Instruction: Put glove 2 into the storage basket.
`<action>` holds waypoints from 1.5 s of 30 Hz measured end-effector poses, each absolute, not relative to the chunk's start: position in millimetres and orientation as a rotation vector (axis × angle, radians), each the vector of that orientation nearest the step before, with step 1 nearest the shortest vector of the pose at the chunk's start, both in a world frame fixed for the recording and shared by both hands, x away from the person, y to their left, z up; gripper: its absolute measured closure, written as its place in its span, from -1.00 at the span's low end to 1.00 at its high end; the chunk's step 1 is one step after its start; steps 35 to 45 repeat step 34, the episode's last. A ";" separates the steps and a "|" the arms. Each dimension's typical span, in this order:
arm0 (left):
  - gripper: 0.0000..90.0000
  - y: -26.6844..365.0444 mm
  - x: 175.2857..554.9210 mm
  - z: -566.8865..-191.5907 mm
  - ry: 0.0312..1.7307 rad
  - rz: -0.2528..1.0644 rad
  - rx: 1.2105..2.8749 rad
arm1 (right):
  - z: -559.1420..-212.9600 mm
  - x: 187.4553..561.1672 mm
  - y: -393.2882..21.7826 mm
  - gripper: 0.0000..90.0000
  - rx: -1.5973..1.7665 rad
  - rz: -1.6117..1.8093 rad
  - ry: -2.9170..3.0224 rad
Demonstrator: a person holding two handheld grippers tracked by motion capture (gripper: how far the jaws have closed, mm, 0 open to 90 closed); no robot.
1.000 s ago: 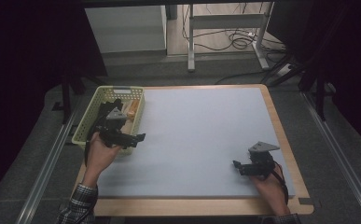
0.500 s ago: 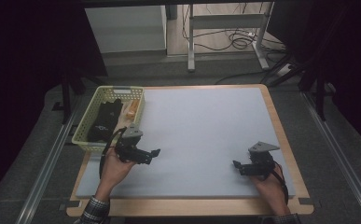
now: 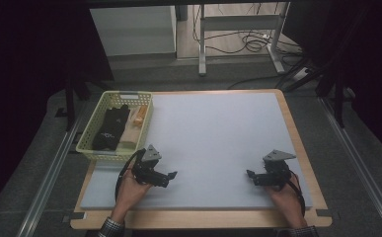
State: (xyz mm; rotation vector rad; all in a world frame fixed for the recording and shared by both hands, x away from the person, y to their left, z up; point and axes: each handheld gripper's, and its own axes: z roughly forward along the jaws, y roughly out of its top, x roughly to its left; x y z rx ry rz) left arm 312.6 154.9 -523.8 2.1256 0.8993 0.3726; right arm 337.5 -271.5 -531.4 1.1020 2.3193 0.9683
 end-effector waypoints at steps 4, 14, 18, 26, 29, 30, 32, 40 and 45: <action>-1.00 152.5 312.6 -535.4 0.904 0.368 2.149 | -531.4 337.6 -271.5 -0.66 1.102 0.969 2.319; -1.00 146.2 313.4 -547.4 0.908 0.369 2.210 | -531.4 337.6 -271.5 -0.66 1.102 0.969 2.319; -1.00 145.6 313.7 -548.7 0.914 0.368 2.218 | -531.4 337.6 -271.5 -0.66 1.102 0.969 2.319; -1.00 146.8 316.2 -549.9 0.929 0.329 2.216 | -531.4 337.5 -271.4 -0.66 1.101 0.969 2.319; -1.00 146.8 316.1 -550.0 0.929 0.329 2.215 | -531.4 337.5 -271.4 -0.66 1.101 0.969 2.319; -1.00 146.8 316.1 -550.0 0.930 0.329 2.216 | -531.4 337.5 -271.3 -0.66 1.101 0.969 2.319; -1.00 146.3 316.0 -549.9 0.931 0.331 2.221 | -531.6 337.4 -271.7 -0.66 1.101 0.970 2.319; -1.00 146.3 315.9 -549.9 0.933 0.330 2.220 | -531.6 337.4 -271.5 -0.66 1.101 0.969 2.320; -1.00 146.3 315.9 -549.9 0.933 0.330 2.220 | -531.6 337.4 -271.5 -0.66 1.101 0.969 2.320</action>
